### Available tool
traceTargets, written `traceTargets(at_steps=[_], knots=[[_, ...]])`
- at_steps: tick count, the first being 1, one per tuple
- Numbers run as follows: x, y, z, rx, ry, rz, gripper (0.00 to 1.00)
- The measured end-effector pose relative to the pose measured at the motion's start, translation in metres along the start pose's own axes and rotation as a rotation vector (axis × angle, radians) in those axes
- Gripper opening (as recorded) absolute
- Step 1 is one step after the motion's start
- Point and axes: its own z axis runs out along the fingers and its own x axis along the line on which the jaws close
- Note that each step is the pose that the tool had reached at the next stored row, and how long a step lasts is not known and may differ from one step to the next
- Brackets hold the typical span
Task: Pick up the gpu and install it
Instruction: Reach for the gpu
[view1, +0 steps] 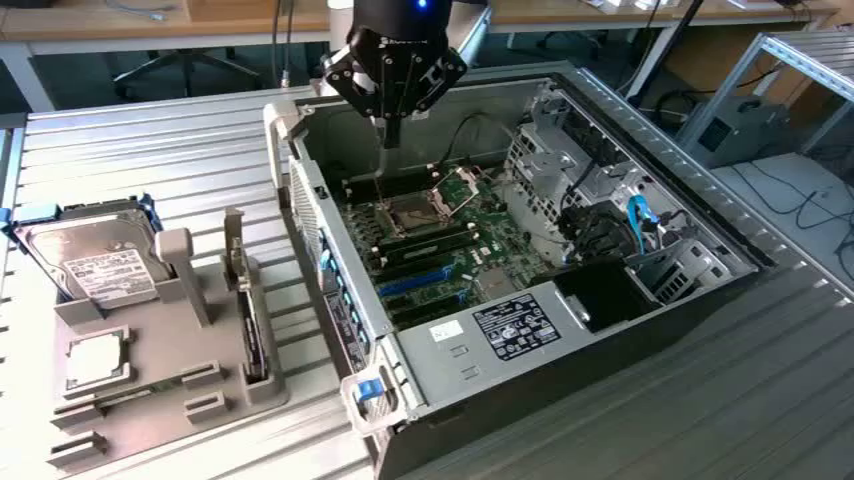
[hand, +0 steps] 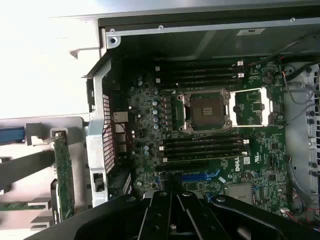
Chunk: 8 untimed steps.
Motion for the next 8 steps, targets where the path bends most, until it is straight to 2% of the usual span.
traceTargets(at_steps=[8], knots=[[0.0074,-0.0006,-0.0001,0.0007,-0.0001,0.0,0.11]])
